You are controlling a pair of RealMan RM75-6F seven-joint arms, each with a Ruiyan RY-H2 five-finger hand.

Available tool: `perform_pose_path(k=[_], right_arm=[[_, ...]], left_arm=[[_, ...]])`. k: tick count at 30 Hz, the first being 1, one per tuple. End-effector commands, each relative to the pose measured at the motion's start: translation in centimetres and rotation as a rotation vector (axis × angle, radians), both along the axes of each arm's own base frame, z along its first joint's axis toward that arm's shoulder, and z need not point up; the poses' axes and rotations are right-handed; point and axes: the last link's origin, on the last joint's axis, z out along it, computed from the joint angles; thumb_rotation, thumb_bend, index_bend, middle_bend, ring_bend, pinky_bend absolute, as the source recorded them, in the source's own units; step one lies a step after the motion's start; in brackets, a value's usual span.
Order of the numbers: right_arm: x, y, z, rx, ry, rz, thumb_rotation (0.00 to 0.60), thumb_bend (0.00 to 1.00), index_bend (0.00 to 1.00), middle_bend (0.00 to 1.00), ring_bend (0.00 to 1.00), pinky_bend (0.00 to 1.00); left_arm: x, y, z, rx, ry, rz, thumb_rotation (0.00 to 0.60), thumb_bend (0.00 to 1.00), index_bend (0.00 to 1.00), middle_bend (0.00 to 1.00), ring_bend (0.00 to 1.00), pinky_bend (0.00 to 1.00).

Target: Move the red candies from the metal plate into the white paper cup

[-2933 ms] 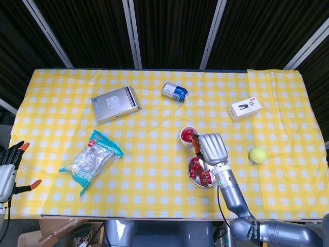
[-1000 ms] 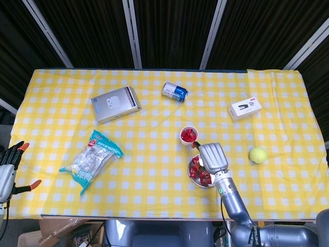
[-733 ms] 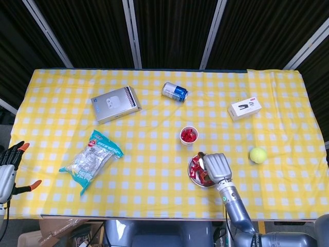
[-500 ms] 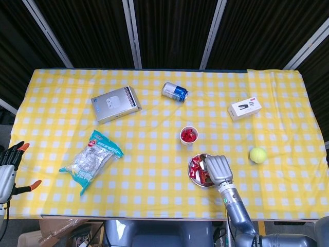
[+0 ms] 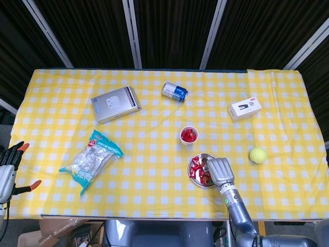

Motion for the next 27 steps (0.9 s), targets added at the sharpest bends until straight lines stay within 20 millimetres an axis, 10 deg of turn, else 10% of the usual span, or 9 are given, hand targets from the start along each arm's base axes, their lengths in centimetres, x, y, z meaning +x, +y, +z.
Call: perform_pose_path(k=[1,27], right_arm=[[0.0,0.0,-0.2,0.003,-0.007,-0.003,0.600,0.28,0.47,0.83,0.84,0.95],[1.3,-0.9,0.2,-0.024,-0.047,0.038,0.600,0.47,0.55,0.83,0.84,0.95]], left_arm=[[0.0,0.0,0.0,0.000,0.000,0.001,0.600,0.04,0.00,0.00,0.00,0.00],[0.0,0.2,0.0,-0.001,-0.005,0.004,0.600,0.04,0.00,0.00,0.00,0.00]])
